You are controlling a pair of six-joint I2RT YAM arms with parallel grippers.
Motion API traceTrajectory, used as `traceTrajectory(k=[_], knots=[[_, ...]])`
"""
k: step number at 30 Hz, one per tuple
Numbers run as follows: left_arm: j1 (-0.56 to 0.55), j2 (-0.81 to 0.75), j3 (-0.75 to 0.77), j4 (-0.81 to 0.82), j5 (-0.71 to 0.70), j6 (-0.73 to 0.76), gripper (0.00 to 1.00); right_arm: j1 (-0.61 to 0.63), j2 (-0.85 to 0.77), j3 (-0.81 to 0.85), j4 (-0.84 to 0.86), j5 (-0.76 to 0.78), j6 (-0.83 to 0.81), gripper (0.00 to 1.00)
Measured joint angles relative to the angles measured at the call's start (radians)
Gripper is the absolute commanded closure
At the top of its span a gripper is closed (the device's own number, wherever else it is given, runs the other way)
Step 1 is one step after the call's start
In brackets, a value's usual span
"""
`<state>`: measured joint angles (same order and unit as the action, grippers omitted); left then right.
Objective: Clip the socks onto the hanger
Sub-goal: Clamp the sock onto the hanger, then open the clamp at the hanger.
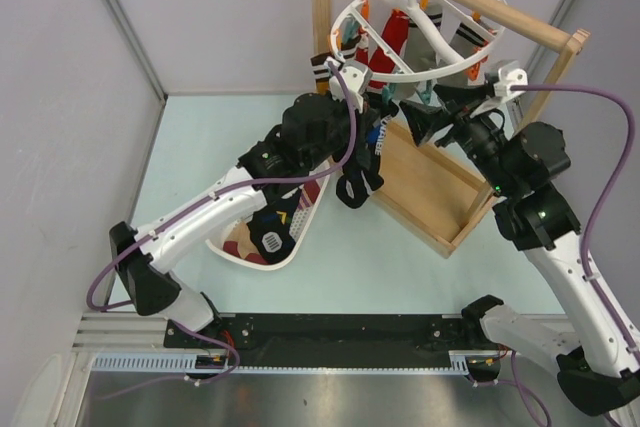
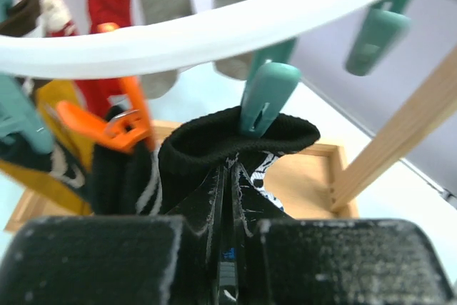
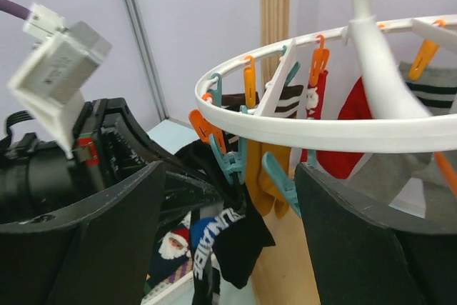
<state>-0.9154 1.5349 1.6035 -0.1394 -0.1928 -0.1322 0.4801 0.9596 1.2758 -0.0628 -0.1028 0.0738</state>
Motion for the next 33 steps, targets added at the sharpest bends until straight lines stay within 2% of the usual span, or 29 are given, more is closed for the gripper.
traceTrajectory(k=[8, 17, 25, 33], knots=[[0.043, -0.022, -0.034, 0.003, -0.011, 0.0, 0.9, -0.051, -0.053, 0.0, -0.038, 0.0, -0.049, 0.23], [0.054, -0.053, -0.052, 0.003, -0.014, 0.0, 0.9, -0.066, 0.037, 0.001, -0.038, -0.033, -0.107, 0.23], [0.055, -0.055, -0.053, 0.003, -0.014, 0.0, 0.9, -0.004, 0.072, 0.002, -0.013, 0.036, -0.172, 0.21], [0.055, -0.055, -0.053, 0.003, -0.014, 0.0, 0.9, 0.053, 0.112, 0.002, 0.046, 0.148, -0.222, 0.25]])
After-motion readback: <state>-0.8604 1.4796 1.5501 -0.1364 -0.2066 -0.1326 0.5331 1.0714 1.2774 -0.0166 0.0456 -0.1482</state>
